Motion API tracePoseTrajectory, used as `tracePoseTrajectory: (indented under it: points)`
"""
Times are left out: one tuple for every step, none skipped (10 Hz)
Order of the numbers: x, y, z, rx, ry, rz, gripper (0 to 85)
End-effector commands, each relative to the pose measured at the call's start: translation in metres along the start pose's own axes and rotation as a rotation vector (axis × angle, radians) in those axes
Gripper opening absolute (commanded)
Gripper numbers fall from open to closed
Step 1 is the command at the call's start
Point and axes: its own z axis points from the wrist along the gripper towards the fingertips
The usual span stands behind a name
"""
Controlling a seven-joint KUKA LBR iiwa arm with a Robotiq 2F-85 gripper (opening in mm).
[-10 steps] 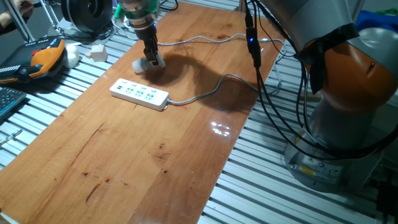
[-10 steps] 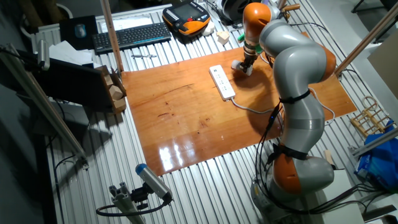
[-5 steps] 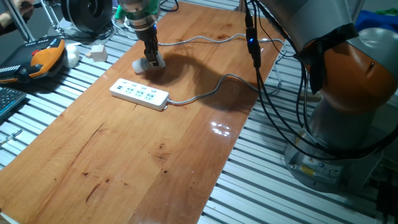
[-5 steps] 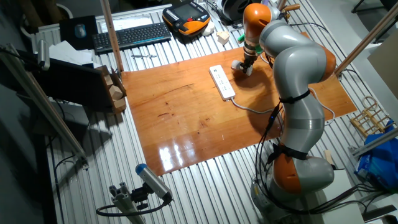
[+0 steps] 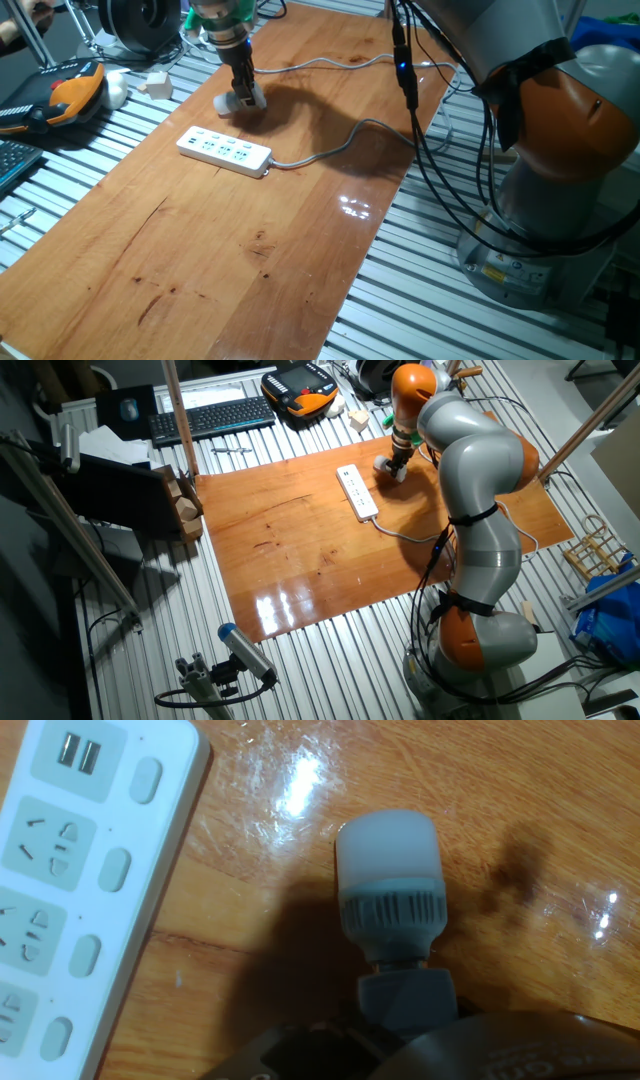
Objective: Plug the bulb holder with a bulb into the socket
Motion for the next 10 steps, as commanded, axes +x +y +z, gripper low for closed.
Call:
tracePoseTrajectory:
  points:
    - [0.0,0.0,-0.001,-0.001,-0.002,0.0,0.0]
    - [0.0,0.0,-0.001,-0.004,-0.003,-0.001,0.0]
    - [0.0,0.0,-0.002,-0.008,-0.005,-0.001,0.0]
    - [-0.001,0.0,-0.004,-0.009,-0.007,-0.001,0.0]
    - [-0.002,-0.001,-0.008,-0.017,-0.011,0.006,0.0]
    - [-0.003,-0.001,-0.013,-0.017,-0.014,0.017,0.0]
    - [-0.003,-0.001,-0.018,-0.026,-0.021,0.034,0.0]
    - [-0.004,-0.001,-0.024,-0.04,-0.03,0.059,0.0]
    - [-0.005,0.0,-0.033,-0.043,-0.049,0.09,0.0]
    - [-0.006,0.001,-0.038,-0.044,-0.067,0.12,0.0]
